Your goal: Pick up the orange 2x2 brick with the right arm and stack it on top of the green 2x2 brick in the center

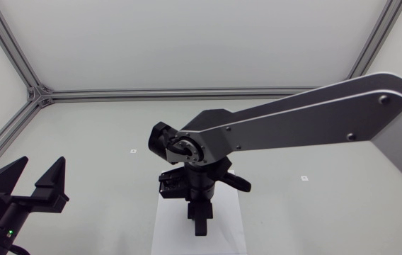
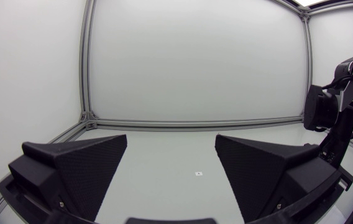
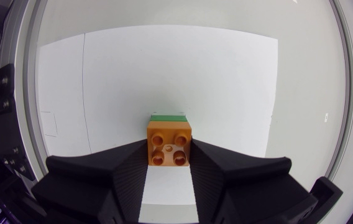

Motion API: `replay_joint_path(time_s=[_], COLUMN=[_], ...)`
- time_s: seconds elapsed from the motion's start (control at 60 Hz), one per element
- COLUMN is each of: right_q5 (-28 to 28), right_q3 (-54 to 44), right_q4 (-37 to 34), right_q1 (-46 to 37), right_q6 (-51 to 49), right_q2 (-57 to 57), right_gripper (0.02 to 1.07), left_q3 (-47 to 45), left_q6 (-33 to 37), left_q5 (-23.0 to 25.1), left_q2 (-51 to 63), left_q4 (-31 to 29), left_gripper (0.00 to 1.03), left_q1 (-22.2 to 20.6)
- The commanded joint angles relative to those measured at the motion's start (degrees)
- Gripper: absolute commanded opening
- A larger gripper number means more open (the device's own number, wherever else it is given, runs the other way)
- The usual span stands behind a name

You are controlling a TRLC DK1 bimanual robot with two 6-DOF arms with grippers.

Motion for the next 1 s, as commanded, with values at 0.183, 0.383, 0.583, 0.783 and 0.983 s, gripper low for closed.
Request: replay_joint_path(time_s=[0.183, 0.383, 0.583, 0.783, 0.983], right_q5=[-2.7, -2.4, 0.4, 1.1, 0.6], right_q3=[-3.1, -5.1, -5.6, -4.1, -3.6], right_q4=[0.1, 2.3, 3.4, 3.0, 2.9], right_q1=[-1.4, -1.1, -0.2, 0.5, -0.1], right_q6=[-2.0, -1.7, -0.5, -0.3, -0.3], right_q2=[4.7, 4.2, 4.5, 4.9, 5.9], right_gripper=[0.10, 0.10, 0.10, 0.10, 0.10], left_q3=[-2.3, -2.3, -2.3, -2.3, -2.3], left_q6=[0.8, 0.8, 0.8, 0.8, 0.8], left_q5=[0.2, 0.2, 0.2, 0.2, 0.2], left_q2=[-0.5, -0.5, -0.5, -0.5, -0.5], left_q4=[-0.8, -0.8, -0.8, -0.8, -0.8], left_gripper=[0.99, 0.99, 0.99, 0.99, 0.99], left_q1=[0.2, 0.2, 0.2, 0.2, 0.2])
